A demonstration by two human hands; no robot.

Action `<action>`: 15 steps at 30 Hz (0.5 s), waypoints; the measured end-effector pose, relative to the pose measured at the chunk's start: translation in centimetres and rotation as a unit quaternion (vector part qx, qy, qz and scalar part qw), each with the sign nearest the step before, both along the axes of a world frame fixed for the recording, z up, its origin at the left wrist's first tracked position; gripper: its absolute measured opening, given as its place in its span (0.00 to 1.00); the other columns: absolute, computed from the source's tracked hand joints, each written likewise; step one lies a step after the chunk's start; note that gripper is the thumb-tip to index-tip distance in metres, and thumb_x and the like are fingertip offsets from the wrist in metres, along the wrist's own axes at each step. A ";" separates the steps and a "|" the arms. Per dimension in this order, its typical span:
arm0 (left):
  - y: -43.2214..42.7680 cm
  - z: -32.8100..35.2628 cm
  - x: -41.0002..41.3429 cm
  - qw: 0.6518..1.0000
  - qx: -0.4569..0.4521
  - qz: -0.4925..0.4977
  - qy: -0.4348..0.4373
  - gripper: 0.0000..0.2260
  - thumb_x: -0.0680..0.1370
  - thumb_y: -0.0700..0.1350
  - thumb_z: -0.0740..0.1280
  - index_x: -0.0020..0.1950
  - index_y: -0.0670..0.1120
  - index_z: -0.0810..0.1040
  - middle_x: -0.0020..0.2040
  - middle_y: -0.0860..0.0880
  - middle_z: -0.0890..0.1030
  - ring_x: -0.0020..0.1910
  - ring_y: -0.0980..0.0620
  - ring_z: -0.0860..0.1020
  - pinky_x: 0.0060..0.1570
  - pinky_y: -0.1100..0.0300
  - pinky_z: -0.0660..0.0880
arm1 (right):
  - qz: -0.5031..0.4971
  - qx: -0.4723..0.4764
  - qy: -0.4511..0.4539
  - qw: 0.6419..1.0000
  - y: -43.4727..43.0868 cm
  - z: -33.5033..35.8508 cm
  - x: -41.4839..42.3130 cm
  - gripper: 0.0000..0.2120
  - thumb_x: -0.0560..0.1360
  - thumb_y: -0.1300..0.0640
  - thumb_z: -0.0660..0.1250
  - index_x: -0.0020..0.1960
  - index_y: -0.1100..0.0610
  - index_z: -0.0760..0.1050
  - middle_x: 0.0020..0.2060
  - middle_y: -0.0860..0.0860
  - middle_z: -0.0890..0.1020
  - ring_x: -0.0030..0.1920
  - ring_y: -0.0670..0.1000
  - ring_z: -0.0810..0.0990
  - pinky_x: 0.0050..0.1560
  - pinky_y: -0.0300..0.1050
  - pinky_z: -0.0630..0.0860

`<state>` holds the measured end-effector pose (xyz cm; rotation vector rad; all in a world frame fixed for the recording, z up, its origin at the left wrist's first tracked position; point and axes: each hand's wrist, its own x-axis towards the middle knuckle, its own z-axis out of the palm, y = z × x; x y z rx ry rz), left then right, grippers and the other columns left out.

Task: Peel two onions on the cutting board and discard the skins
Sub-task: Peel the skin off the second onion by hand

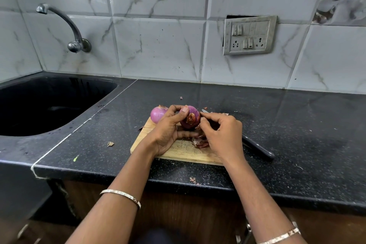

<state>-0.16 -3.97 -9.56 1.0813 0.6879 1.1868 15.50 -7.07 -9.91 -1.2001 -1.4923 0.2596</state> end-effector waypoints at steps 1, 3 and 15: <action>0.0 0.0 0.0 1.000 0.001 0.004 -0.002 0.10 0.83 0.46 0.64 0.60 0.42 0.71 0.56 0.40 0.78 0.44 0.47 0.85 0.44 0.52 0.85 | 0.004 -0.003 0.012 1.000 -0.1 0.1 -0.1 0.09 0.75 0.60 0.73 0.54 0.54 0.86 0.42 0.38 0.84 0.46 0.31 0.81 0.48 0.23 0.73; 0.1 -0.1 0.1 1.000 0.002 0.012 -0.005 0.10 0.83 0.46 0.63 0.60 0.42 0.71 0.55 0.41 0.79 0.44 0.49 0.85 0.44 0.52 0.85 | 0.010 0.000 0.028 1.000 -0.2 0.2 -0.1 0.08 0.74 0.59 0.75 0.53 0.54 0.87 0.40 0.39 0.85 0.43 0.36 0.84 0.47 0.31 0.80; -0.1 0.0 0.1 0.999 0.014 -0.002 -0.029 0.15 0.79 0.44 0.67 0.62 0.42 0.68 0.54 0.42 0.82 0.50 0.47 0.85 0.50 0.46 0.84 | -0.003 0.040 0.001 0.999 -0.1 0.0 -0.2 0.04 0.72 0.61 0.76 0.42 0.53 0.86 0.35 0.42 0.85 0.38 0.42 0.84 0.44 0.42 0.81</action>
